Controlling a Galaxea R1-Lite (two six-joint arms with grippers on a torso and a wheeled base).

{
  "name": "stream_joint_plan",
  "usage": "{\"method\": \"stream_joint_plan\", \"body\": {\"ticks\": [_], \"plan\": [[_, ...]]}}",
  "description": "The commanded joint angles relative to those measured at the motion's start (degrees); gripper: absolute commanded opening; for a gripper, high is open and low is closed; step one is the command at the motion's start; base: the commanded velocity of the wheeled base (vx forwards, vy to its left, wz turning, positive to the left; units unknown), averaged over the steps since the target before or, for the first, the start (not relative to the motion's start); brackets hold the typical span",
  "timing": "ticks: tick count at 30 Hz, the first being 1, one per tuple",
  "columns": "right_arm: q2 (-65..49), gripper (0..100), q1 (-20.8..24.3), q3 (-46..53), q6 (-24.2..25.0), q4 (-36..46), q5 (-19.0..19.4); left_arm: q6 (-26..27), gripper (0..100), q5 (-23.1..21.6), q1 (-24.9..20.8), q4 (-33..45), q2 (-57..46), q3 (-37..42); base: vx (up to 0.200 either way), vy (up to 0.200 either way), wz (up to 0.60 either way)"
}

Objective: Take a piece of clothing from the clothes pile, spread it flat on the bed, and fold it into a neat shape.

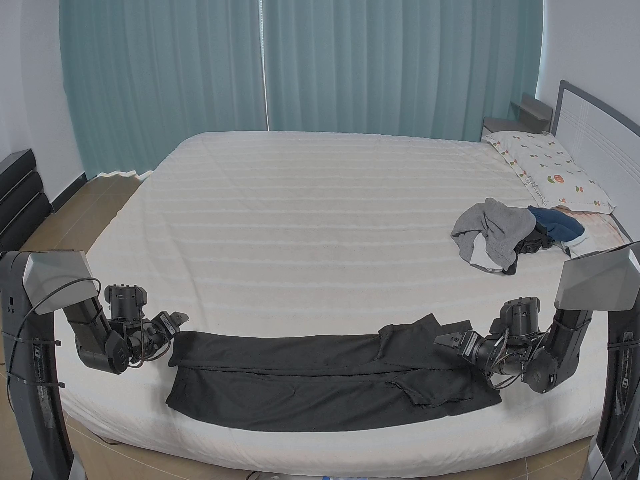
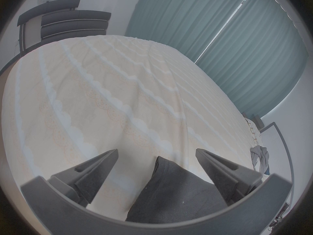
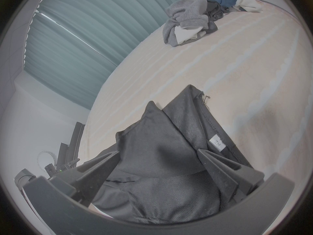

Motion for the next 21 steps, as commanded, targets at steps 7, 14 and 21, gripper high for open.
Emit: {"method": "stream_joint_plan", "body": {"ticks": [7,14,21], "plan": [[-0.1,100,0.1,-4.1,0.1,-0.7,0.2,0.0,100,0.0,0.0,0.0,0.1,0.0,0.000,0.000,0.00],[4.8,100,-0.1,-9.4,-0.3,0.3,0.3,0.0,100,0.0,-0.1,0.0,0.1,0.0,0.000,0.000,0.00],[5.9,100,-0.1,-9.8,-0.5,0.3,0.7,0.0,100,0.0,-0.1,0.0,0.1,0.0,0.000,0.000,0.00]]}}
